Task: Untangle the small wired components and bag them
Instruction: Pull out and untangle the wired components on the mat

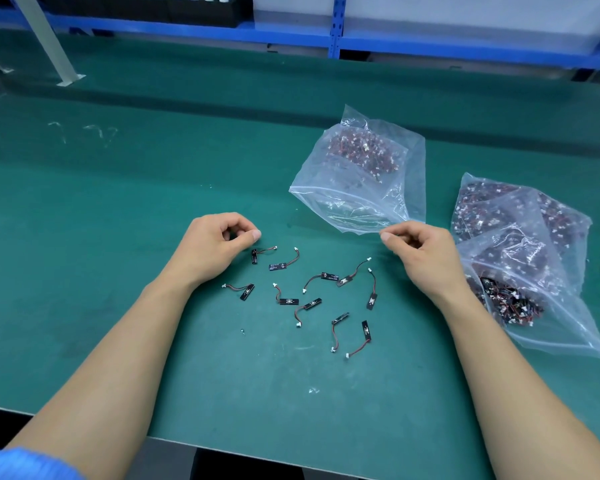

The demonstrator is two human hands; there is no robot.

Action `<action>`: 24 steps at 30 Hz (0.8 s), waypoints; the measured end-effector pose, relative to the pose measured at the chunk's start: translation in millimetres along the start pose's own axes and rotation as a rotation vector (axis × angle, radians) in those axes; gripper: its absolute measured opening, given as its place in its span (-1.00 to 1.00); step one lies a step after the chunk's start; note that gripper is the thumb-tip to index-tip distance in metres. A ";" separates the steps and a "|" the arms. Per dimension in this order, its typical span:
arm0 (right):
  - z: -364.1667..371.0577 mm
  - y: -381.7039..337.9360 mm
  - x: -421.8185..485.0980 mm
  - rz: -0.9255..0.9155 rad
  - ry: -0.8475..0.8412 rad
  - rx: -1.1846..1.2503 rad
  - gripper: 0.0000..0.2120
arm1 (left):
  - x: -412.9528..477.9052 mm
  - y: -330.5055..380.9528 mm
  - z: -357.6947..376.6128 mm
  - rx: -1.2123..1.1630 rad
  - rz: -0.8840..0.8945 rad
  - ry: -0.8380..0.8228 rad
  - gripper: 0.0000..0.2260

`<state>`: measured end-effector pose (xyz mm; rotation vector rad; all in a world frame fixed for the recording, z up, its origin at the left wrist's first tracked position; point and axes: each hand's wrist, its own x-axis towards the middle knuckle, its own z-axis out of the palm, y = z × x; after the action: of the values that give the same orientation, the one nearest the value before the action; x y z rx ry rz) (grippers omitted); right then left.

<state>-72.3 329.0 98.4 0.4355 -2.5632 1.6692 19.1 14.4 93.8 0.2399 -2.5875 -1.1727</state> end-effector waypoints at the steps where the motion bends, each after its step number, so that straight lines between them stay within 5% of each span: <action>1: 0.3 1.6 0.6 0.008 0.003 0.011 -0.84 | 0.2 -0.1 0.0 0.001 -0.001 -0.001 -0.88; 24: 4.0 8.5 2.0 0.007 -0.025 -0.007 -0.87 | 2.9 -6.1 0.4 0.036 -0.021 0.048 -0.88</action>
<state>-76.0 328.2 89.6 0.4504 -2.5906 1.6668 16.4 9.9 89.5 0.3004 -2.5715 -1.1148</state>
